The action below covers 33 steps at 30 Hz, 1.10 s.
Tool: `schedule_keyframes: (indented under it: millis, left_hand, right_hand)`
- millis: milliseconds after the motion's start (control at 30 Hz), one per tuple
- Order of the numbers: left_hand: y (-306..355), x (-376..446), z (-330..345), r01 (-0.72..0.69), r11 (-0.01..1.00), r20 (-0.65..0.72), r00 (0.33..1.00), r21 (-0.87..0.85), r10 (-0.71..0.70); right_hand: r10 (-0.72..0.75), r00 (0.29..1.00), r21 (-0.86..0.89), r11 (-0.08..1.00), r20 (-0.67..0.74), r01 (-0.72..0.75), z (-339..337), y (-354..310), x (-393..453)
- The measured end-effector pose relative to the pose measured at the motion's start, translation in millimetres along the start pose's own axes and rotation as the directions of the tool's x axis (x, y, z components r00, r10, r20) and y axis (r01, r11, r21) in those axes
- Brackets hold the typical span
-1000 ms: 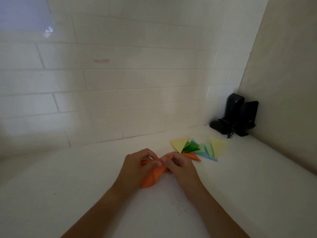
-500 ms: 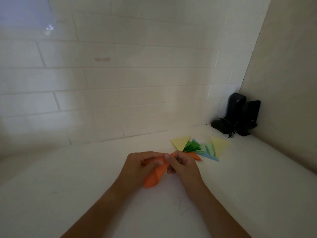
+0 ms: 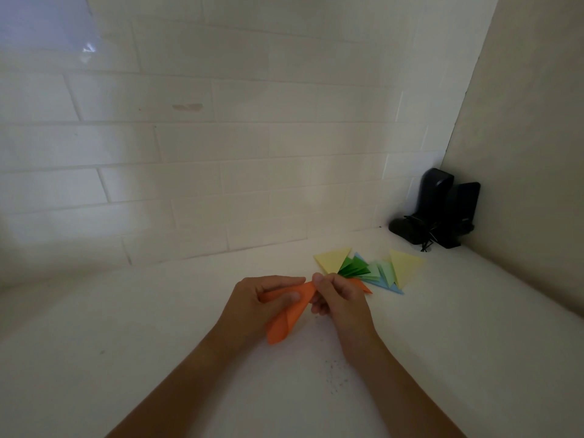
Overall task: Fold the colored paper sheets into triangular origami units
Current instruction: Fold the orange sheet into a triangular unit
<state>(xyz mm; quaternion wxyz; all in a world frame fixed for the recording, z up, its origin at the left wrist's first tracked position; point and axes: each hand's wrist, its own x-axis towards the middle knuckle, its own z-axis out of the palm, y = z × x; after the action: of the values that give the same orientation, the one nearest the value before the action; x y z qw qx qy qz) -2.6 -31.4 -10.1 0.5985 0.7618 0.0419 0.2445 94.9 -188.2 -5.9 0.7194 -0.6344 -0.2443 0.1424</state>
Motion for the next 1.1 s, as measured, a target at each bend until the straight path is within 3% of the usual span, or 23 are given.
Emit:
schedule_keyframes:
  millis: [233, 633, 867, 1100]
  left_hand:
    - [-0.7, 0.8, -0.6, 0.024, 0.999, 0.063, 0.998, 0.022, -0.026]
    - [2.0, 1.3, 1.0, 0.058, 0.998, 0.056, 0.997, -0.012, -0.057]
    - [6.0, -0.3, 1.0, 0.01, 0.998, 0.071, 0.997, -0.056, -0.006]
    - [4.6, 1.0, -0.5, 0.035, 0.999, 0.046, 0.998, -0.003, -0.035]
  right_hand:
    - [-0.016, 1.0, -0.009, 1.0, -0.024, 0.016, 0.1, -0.4, -0.2]
    - [-0.037, 0.996, -0.072, 0.997, -0.077, 0.031, 1.7, 3.4, 0.2]
    - [-0.018, 0.997, -0.094, 0.995, 0.075, 0.025, 0.8, -0.3, -0.6]
    - [-0.018, 0.999, -0.055, 0.998, 0.033, 0.02, -0.5, 3.0, 1.8]
